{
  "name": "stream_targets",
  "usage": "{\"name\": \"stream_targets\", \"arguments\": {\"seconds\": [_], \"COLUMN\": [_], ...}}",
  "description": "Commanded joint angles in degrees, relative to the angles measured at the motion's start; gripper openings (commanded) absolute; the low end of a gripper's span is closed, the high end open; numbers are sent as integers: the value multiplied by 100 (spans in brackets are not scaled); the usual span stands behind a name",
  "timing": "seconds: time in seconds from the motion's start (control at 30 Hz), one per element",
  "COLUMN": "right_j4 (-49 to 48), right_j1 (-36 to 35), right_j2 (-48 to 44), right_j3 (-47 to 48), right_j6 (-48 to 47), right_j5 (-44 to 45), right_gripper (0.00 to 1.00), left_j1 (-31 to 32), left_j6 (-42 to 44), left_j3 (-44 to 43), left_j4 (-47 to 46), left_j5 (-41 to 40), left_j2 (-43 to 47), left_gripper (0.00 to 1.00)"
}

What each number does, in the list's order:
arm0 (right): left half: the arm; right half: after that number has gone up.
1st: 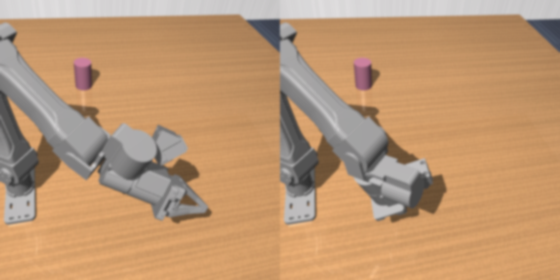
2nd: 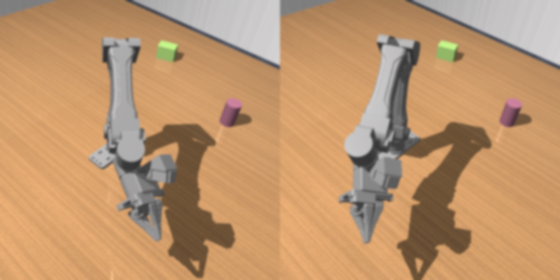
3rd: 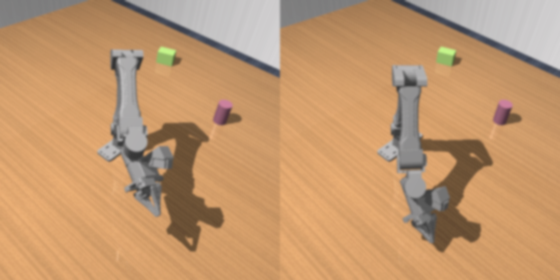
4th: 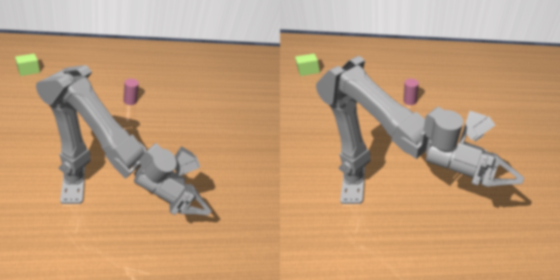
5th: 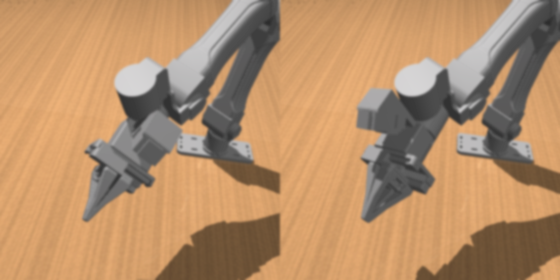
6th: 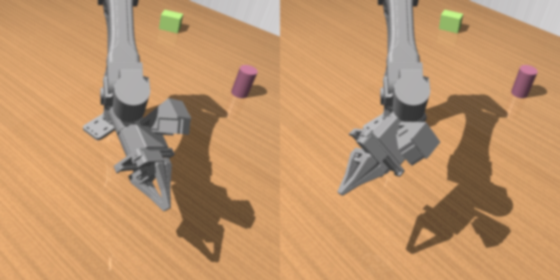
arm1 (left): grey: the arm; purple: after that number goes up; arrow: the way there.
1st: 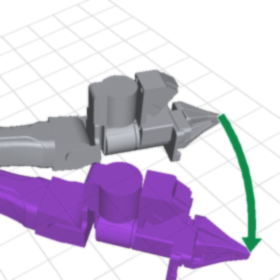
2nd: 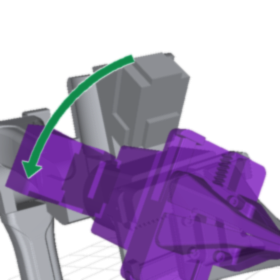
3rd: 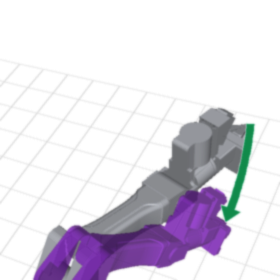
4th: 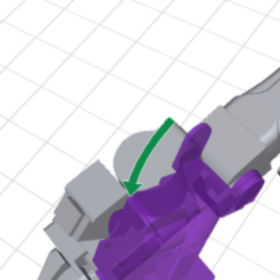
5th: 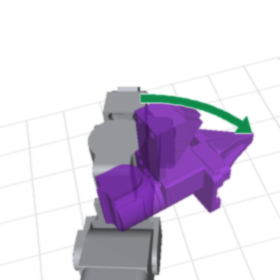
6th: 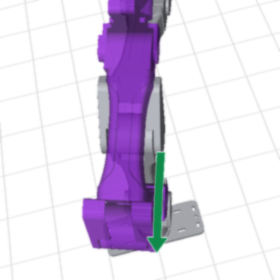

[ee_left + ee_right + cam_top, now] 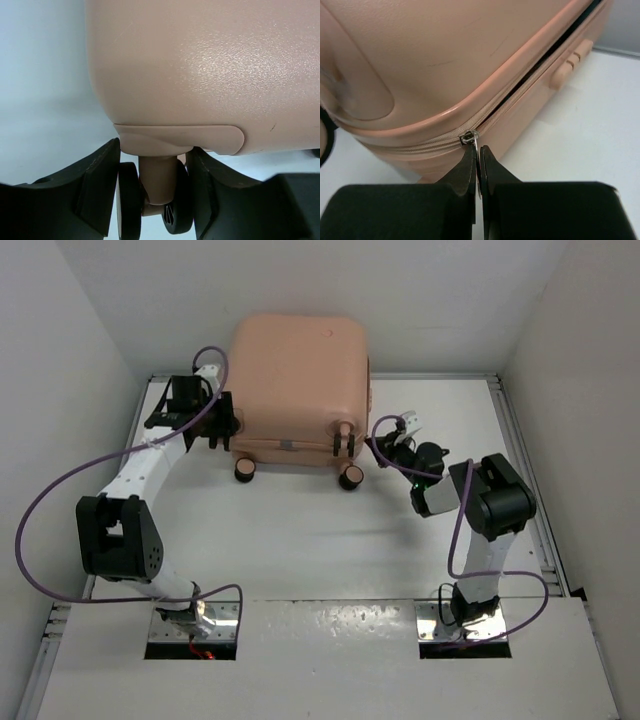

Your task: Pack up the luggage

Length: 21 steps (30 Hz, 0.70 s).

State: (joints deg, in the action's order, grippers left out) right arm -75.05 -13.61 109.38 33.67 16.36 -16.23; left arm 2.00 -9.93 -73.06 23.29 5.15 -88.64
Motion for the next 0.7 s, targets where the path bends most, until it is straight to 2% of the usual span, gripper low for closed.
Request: {"name": "stream_targets", "arguments": {"seconds": [0.0, 0.07, 0.17, 0.23, 0.4, 0.53, 0.67], "right_j4": [-1301, -1425, -1706, -1454, -995, -591, 93], "right_j1": [763, 859, 974, 1001, 738, 745, 965], "right_j2": [415, 688, 944, 875, 716, 698, 392], "right_j3": [534, 858, 1132, 1203, 1291, 1545, 1950], "right_j6": [-317, -274, -344, -449, -1011, -1520, -1592], "right_j5": [739, 464, -893, -1232, -1453, -1181, -1146], "right_gripper": [0, 0, 0, 0, 0, 0, 0], "left_j1": [-737, -736, -736, -684, -815, -1104, -1228], "left_j6": [1054, 1300, 1889, 2292, 2505, 2435, 2435], "left_j3": [11, 11, 11, -68, -575, -1218, -1448], "left_j4": [-201, -359, -833, -1211, -1722, -1494, -1547], "left_j5": [-2246, -2133, -2044, -1983, -1983, -1921, -1921], "left_j2": [-452, -452, -452, -452, -1030, -1489, -1796], "left_gripper": [1, 1, 1, 1, 1, 1, 1]}}
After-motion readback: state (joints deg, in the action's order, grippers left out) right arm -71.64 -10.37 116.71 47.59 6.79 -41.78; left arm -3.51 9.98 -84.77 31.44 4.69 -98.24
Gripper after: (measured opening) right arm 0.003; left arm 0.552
